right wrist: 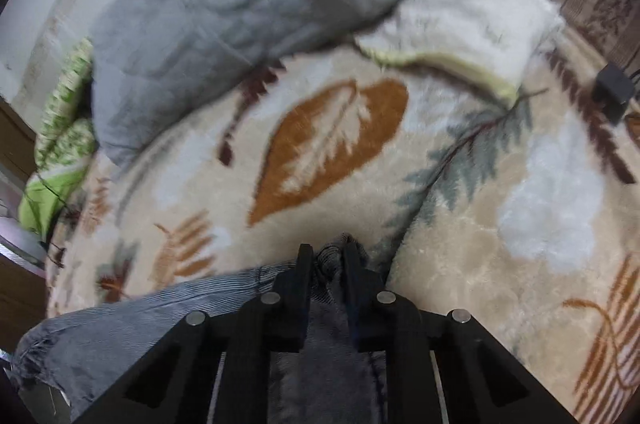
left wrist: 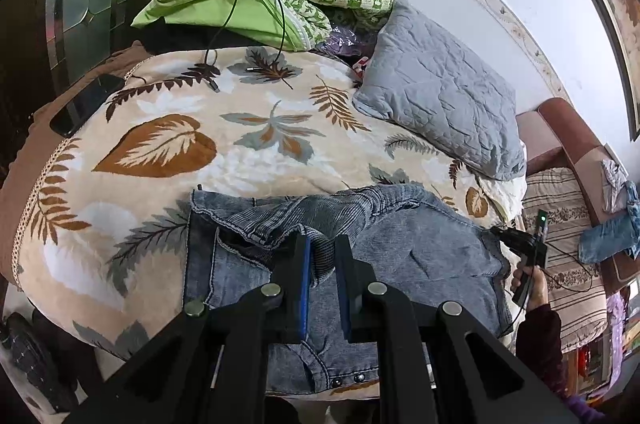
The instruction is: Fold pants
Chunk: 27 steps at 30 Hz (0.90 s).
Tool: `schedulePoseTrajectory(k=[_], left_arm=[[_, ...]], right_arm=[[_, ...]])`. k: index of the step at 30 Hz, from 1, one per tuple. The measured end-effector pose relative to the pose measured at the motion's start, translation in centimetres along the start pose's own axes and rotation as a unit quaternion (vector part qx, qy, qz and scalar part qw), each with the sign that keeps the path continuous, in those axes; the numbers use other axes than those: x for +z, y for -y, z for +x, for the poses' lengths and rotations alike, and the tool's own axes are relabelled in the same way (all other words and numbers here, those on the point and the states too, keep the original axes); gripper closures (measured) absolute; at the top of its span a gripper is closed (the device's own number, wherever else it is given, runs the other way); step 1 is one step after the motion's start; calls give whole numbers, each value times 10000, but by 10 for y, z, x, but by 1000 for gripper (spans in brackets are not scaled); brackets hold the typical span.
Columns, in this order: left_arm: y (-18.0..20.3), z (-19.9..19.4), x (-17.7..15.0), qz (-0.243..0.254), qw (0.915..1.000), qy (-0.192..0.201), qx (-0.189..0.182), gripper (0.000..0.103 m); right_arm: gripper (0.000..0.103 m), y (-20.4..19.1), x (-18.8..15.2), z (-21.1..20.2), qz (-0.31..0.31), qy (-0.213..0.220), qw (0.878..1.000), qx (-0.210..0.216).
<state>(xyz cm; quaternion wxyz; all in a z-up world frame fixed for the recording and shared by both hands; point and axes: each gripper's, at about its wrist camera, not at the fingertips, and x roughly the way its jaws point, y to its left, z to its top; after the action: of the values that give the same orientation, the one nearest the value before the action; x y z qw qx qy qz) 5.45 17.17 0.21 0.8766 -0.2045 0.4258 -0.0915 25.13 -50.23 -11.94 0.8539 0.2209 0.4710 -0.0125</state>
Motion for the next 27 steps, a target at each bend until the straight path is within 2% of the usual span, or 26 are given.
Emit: schedulePoseTrajectory(k=[7,12,16,19,23,24,27], left_arm=[[-16,-9,-17,-155,9999,30,-46,91],[-34,-14,-38,-300,9995,-18,-63,93],[-53,-14,-58,-413,9990,-164,87,94],[-70,-8,-74,-488,9976,-426,234,94],[-99,3,-95,-775,9934,-702,479,94],[-106,5,-98,-856,9921,-747,537,94],[-121,10,-103,-1002,9888,-868,685,94]], right_arm=[[88,0,-27,-77,-51,667,9972,332],[88,21,-69,-125,140,975,9941,465],[88,46,-110,-160,430,1121,9909,607],[88,62,-133,-172,592,1029,9906,679],[84,84,-166,-176,841,494,9917,842],[81,91,-171,-176,907,380,9916,835],[80,112,-185,-179,1137,147,9912,667]])
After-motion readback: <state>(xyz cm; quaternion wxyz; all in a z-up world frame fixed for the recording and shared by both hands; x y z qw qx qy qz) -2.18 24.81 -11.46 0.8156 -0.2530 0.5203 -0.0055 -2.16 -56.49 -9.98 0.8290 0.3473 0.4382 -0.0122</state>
